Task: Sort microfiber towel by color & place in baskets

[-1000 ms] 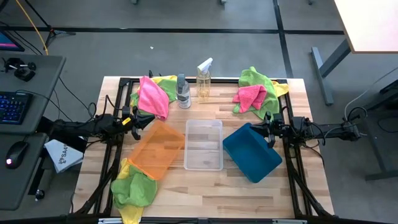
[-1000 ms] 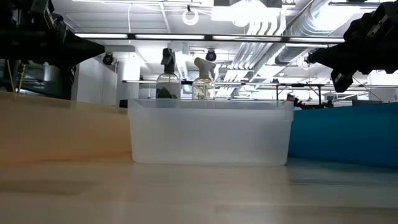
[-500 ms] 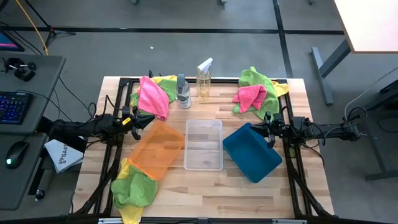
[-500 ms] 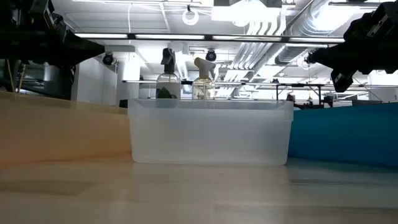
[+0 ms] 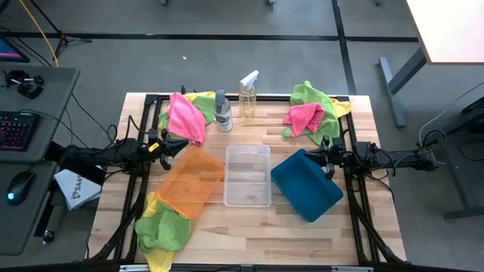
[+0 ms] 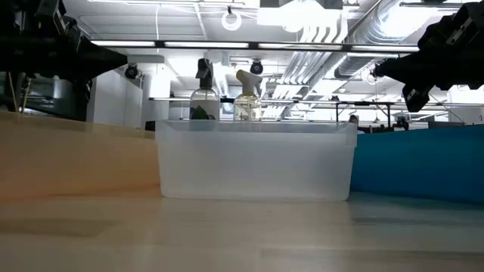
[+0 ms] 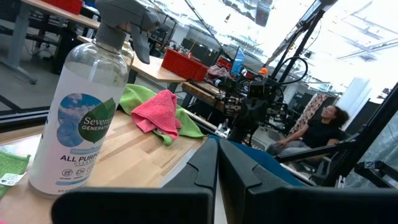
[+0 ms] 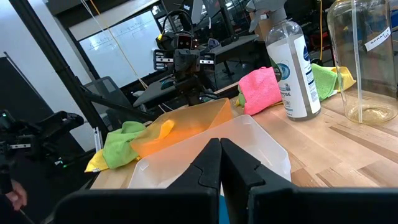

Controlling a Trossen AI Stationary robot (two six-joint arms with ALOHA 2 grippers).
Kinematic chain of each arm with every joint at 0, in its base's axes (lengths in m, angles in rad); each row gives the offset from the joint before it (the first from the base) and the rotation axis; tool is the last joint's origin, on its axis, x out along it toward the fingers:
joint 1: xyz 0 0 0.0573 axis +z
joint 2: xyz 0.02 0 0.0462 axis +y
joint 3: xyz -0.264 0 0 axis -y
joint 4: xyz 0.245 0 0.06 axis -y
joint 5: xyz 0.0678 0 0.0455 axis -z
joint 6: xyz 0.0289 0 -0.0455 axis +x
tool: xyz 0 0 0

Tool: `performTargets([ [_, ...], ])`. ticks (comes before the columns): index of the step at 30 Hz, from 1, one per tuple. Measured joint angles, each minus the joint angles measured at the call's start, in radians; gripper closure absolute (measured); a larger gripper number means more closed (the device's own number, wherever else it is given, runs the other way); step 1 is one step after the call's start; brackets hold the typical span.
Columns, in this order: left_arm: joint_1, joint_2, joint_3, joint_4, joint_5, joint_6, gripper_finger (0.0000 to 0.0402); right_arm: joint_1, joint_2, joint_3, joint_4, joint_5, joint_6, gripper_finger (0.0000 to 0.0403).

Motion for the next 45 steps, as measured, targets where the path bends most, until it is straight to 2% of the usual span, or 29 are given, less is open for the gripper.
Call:
performTargets([
  [42,0.000,0.000,0.000,0.000,0.000,0.000,0.0401,0.000,0.000,0.000,0.000,0.001,-0.001,0.0402],
  [45,0.000,0.000,0.000,0.000,0.000,0.000,0.0401,0.000,0.000,0.000,0.018,0.077,-0.019,0.0402],
])
